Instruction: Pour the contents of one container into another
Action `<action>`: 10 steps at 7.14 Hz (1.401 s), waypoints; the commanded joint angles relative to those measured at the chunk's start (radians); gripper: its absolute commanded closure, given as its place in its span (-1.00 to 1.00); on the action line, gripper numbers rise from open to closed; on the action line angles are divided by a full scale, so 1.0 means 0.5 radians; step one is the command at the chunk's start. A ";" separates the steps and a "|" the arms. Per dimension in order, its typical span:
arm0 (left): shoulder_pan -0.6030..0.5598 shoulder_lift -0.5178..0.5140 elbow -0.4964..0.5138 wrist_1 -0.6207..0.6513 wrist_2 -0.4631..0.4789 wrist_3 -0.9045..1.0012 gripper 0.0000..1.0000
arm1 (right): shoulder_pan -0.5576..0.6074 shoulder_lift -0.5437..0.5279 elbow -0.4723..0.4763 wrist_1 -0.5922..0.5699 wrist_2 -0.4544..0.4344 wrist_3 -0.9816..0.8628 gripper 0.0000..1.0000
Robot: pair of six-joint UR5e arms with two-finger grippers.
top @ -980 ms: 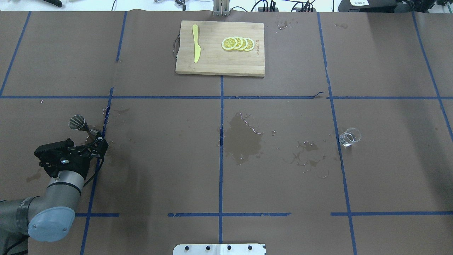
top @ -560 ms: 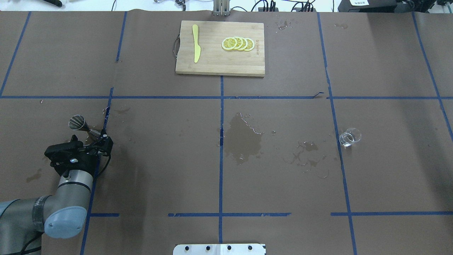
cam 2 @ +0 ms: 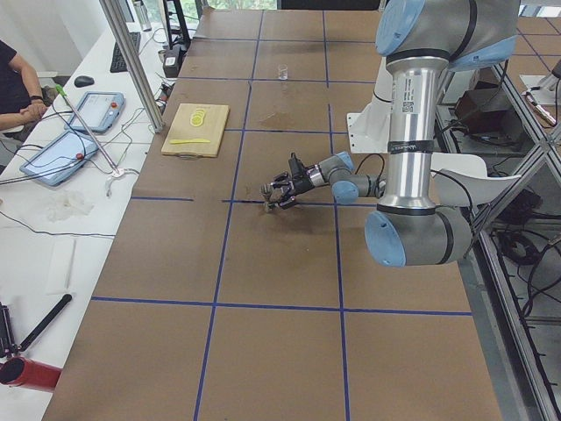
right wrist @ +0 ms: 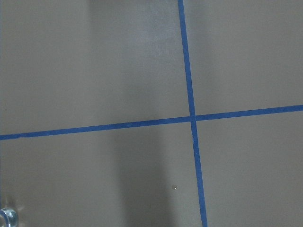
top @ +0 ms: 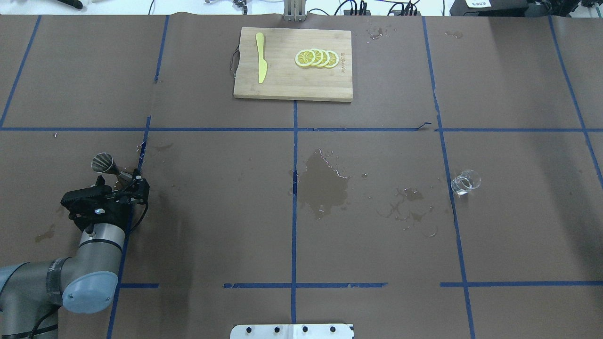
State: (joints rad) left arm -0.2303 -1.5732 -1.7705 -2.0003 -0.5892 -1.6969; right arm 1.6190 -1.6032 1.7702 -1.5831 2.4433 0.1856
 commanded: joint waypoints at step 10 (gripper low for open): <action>-0.024 -0.044 0.007 -0.006 -0.003 -0.003 1.00 | -0.001 0.003 0.000 0.000 0.007 0.003 -1.00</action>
State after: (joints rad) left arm -0.2407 -1.5923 -1.7575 -2.0021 -0.5906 -1.6980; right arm 1.6184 -1.6017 1.7702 -1.5831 2.4456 0.1859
